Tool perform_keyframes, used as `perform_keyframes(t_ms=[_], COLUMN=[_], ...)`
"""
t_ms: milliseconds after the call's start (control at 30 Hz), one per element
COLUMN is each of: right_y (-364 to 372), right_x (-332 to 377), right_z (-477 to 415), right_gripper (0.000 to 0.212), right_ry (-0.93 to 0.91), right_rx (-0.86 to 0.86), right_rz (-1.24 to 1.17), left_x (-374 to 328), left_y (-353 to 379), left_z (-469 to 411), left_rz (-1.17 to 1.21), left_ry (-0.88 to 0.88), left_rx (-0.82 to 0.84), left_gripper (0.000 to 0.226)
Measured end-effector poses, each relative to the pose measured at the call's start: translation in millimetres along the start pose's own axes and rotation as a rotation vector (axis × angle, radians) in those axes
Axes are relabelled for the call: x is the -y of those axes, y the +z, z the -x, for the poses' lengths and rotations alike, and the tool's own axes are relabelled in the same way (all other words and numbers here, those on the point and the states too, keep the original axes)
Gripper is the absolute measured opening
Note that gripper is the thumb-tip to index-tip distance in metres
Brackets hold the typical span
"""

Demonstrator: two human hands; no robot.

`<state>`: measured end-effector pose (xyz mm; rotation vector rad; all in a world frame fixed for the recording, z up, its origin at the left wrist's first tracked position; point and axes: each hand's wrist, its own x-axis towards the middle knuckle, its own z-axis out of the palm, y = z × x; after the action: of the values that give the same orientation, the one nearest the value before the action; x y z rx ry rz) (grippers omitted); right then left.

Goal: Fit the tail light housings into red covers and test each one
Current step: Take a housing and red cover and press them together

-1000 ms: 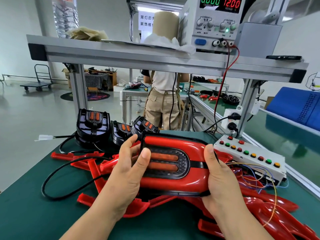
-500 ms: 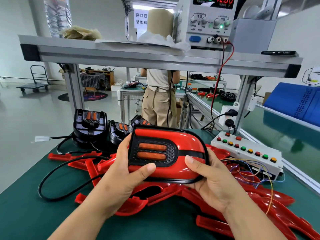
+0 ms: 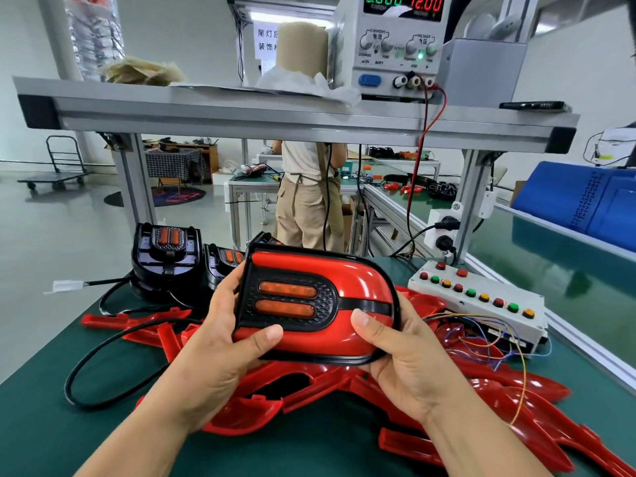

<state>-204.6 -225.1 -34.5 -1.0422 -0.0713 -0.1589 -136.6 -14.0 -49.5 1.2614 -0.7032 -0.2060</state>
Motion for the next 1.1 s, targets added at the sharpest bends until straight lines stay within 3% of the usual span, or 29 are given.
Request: perform_keyframes(t_ms=[133, 233, 467, 633, 767, 833, 1100], right_y=[1, 0, 0, 12, 16, 16, 17], right_x=[0, 1, 12, 15, 0, -8, -23], right_z=[0, -1, 5, 26, 52, 63, 89], right_gripper=[0.046, 0.043, 0.028, 0.019, 0.032, 0.041, 0.045], right_ry=[0.004, 0.032, 0.107, 0.182, 0.231, 0.241, 0.373], right_rx=[0.017, -0.024, -0.058, -0.019, -0.053, -0.094, -0.206], right_rz=[-0.06, -0.038, 0.091, 0.189, 0.216, 0.212, 0.327], left_x=[-7, -15, -14, 0, 2, -2, -12], left_y=[-5, -11, -71, -102, -115, -120, -106], left_z=[0, 0, -15, -11, -2, -1, -36], left_rz=[0.148, 0.066, -0.245, -0.528, -0.822, -0.862, -1.251], left_ry=[-0.066, -0.1, -0.087, -0.147, -0.238, -0.28, -0.319], left_rx=[-0.015, -0.071, -0.806, -0.935, -1.037, -1.018, -0.341], left_gripper=[0.064, 0.052, 0.019, 0.013, 0.02, 0.024, 0.027])
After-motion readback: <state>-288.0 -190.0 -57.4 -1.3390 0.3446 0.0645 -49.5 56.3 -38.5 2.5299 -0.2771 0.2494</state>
